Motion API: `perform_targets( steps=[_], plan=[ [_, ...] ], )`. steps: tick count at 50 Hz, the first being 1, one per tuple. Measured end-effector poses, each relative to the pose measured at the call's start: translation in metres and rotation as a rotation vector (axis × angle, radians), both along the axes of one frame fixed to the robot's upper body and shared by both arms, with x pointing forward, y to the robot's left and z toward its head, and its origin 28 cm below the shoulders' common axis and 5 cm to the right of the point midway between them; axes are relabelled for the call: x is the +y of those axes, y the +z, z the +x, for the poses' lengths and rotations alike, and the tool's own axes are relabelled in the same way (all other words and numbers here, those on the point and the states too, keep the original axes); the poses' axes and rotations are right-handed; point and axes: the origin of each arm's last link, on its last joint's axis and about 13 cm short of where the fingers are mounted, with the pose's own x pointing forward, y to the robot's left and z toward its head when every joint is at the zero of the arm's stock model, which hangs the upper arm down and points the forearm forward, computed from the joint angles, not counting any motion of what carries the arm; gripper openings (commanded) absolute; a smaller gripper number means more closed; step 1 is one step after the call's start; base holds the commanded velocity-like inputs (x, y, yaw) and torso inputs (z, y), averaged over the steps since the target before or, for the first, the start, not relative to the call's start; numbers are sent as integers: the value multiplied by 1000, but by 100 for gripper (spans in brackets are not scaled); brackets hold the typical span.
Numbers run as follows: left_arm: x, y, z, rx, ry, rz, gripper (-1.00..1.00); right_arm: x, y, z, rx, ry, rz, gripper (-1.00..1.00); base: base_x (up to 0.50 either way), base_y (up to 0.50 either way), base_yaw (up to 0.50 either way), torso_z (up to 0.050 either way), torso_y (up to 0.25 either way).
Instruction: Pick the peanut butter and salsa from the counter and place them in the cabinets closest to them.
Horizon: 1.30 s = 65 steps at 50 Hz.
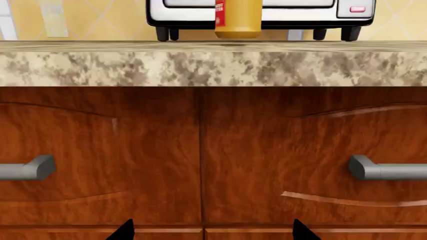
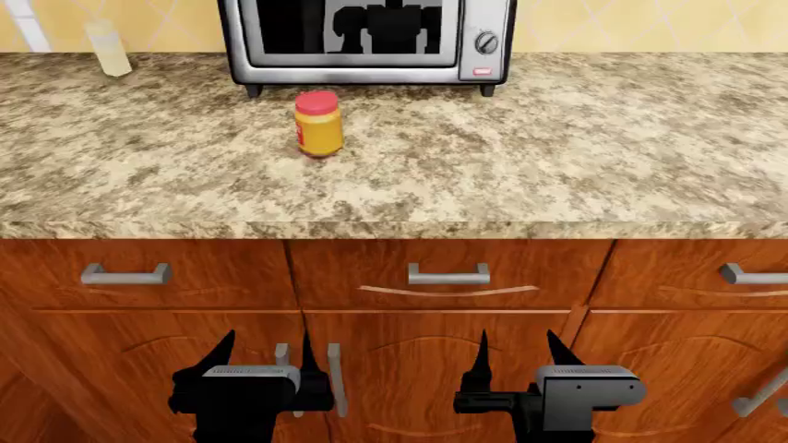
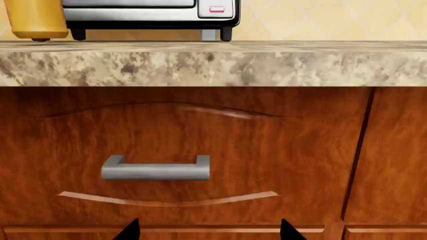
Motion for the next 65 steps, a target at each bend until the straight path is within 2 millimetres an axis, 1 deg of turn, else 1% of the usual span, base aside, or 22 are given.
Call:
perform_targets(
  steps=[4,13,17,20,23,27,30,35,40,45,50,65],
  plan=[
    [0,0,0,2,-2,-3,100,0,0,0,-2,1,2,100,0,0,0,0,0],
    [1,1,-2,13,-27,-21,100,0,0,0,-14,9,22,100,0,0,0,48,0],
    [3,9,-1,6,-33,-37,100,0,6,-2,-33,11,32,100,0,0,0,50,0],
    [6,22,3,-15,-29,-54,100,-1,17,-4,-62,11,42,100,0,0,0,50,0],
    [10,39,7,-46,-21,-73,100,-2,33,-5,-97,10,57,100,0,0,0,50,0],
    [15,66,14,-104,-4,-92,100,-4,61,-4,-155,12,74,100,0,0,0,50,0],
    [19,88,17,-153,7,-102,100,-5,86,-3,-204,17,85,100,0,0,0,50,0],
    [23,124,18,-233,9,-104,100,-6,126,-4,-282,30,97,100,223,500,0,0,0],
    [26,151,14,-289,4,-95,100,-5,152,-10,-341,49,99,100,227,500,0,0,0],
    [27,166,10,-322,1,-84,100,-3,167,-17,-379,64,92,100,227,500,0,0,0],
    [27,174,6,-340,1,-72,100,-2,175,-22,-405,74,82,100,224,500,0,0,0],
    [26,182,2,-362,6,-36,100,2,185,-29,-445,85,34,100,231,489,0,0,0]
  ],
)
